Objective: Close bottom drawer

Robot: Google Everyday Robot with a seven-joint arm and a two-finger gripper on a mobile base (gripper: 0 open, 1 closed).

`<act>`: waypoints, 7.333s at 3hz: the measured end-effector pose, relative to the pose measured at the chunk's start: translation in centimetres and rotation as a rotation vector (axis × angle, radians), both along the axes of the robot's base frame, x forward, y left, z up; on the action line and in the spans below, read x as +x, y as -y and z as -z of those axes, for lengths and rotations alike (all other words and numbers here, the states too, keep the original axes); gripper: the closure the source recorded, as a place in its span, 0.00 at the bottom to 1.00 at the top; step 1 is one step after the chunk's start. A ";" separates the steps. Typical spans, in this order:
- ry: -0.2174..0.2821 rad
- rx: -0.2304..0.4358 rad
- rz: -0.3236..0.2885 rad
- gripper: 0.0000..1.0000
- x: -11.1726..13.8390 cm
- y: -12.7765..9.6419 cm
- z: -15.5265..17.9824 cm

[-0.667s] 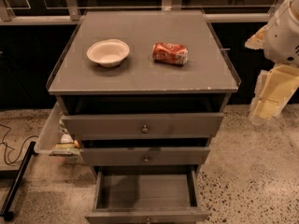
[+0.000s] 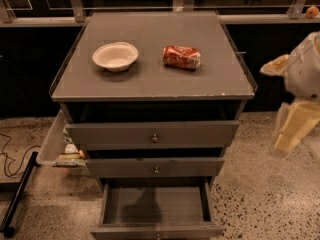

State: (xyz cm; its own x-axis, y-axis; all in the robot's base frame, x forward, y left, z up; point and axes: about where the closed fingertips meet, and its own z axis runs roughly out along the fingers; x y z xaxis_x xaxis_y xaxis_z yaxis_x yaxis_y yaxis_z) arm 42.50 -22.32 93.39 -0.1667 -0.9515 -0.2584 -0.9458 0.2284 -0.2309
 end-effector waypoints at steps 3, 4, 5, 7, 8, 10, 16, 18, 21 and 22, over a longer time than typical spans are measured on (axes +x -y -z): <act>-0.046 0.215 -0.088 0.43 -5.2 1.1 18.2; -0.045 0.213 -0.098 0.66 -5.3 1.0 18.4; -0.045 0.213 -0.098 0.89 -5.3 1.0 18.4; -0.190 0.376 0.019 1.00 -5.0 -0.3 32.0; -0.180 0.462 0.094 1.00 -3.7 -0.4 39.8; -0.246 0.558 0.153 1.00 -4.1 -1.0 47.6; -0.068 0.550 -0.041 1.00 -0.3 -5.0 65.8; 0.002 0.555 -0.145 1.00 -1.9 -6.5 70.2; -0.048 0.573 -0.158 1.00 -1.7 -6.3 75.7; -0.048 0.573 -0.158 0.82 -1.7 -6.3 75.7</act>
Offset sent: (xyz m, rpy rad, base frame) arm -0.0633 -0.0131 -0.2000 0.2246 0.0325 0.0891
